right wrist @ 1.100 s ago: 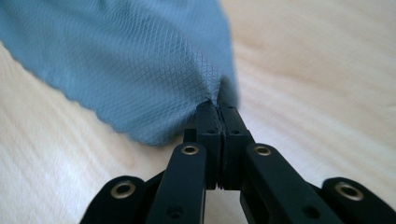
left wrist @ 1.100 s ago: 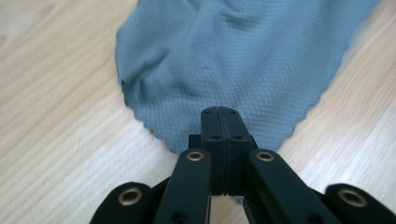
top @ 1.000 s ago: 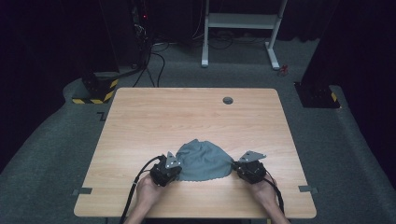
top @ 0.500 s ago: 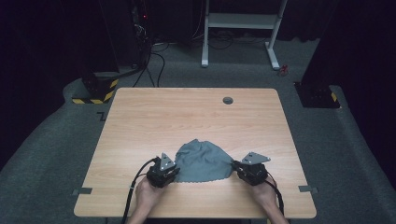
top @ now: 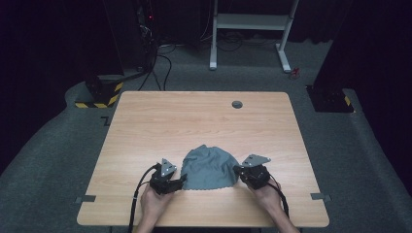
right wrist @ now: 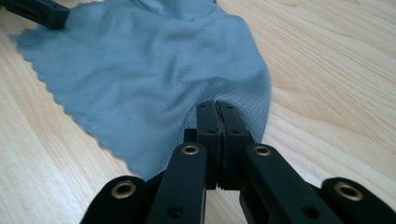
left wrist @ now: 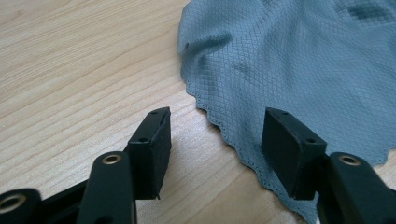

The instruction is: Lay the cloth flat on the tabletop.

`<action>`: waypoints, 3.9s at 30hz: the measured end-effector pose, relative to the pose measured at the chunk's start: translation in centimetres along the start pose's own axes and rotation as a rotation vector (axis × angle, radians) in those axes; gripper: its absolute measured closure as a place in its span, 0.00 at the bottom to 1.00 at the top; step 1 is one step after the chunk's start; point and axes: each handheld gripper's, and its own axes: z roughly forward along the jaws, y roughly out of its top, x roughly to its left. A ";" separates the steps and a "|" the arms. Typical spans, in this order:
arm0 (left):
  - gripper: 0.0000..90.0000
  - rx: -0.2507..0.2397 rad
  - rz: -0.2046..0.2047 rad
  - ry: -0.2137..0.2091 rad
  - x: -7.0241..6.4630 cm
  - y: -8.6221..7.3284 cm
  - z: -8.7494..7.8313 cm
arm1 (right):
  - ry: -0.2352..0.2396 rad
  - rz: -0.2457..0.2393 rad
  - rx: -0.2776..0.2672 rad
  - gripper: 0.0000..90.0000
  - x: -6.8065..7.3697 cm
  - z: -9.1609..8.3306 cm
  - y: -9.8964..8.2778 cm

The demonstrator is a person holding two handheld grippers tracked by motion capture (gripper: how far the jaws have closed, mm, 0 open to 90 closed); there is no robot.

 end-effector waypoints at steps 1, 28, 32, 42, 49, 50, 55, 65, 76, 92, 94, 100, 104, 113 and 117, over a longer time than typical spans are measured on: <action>0.46 0.005 -0.008 -0.004 0.1 0.0 0.0 | 0.003 -0.007 0.003 0.99 0.0 0.1 0.2; 0.43 0.004 -0.012 -0.001 0.0 0.0 0.0 | 0.031 -0.048 0.016 0.87 1.9 0.7 -0.7; 0.42 0.004 -0.011 0.000 0.0 0.0 0.0 | 0.030 -0.031 0.030 0.85 2.0 1.6 -1.0; 0.42 0.004 -0.010 0.001 0.0 0.0 0.0 | 0.039 -0.056 0.023 0.99 2.3 3.1 0.3; 0.42 0.005 -0.011 0.000 0.0 0.0 0.0 | 0.064 -0.045 0.027 0.94 2.4 4.5 1.2; 0.42 0.005 -0.010 0.000 0.0 0.0 0.0 | 0.076 -0.034 0.023 0.92 2.3 4.8 1.2; 0.42 0.005 -0.009 0.001 0.0 0.0 0.0 | 0.093 0.011 -0.012 0.90 2.0 4.5 1.5; 0.42 0.006 -0.010 -0.001 0.0 0.0 0.0 | 0.092 -0.007 0.017 0.87 2.1 6.3 2.6; 0.42 0.005 -0.010 0.001 0.0 0.0 0.0 | 0.075 -0.035 -0.058 0.88 2.4 3.3 2.4; 0.42 0.005 -0.011 0.000 0.0 0.0 0.0 | 0.084 -0.034 -0.035 0.85 2.9 4.7 1.6; 0.42 0.005 -0.011 0.000 0.0 0.0 0.0 | 0.083 -0.037 -0.041 0.85 2.9 4.7 1.7; 0.42 0.005 -0.010 0.000 0.0 0.0 0.0 | 0.091 -0.048 -0.019 0.92 3.0 5.7 2.3; 0.42 0.005 -0.010 -0.001 0.0 0.0 0.0 | 0.083 -0.055 -0.011 1.00 3.0 6.0 2.4; 0.42 0.005 -0.010 0.000 0.0 0.0 0.0 | 0.081 -0.054 -0.031 1.00 2.9 4.6 2.0; 0.42 0.005 -0.010 0.000 0.0 0.0 0.0 | 0.069 -0.040 -0.046 1.00 2.6 3.3 1.4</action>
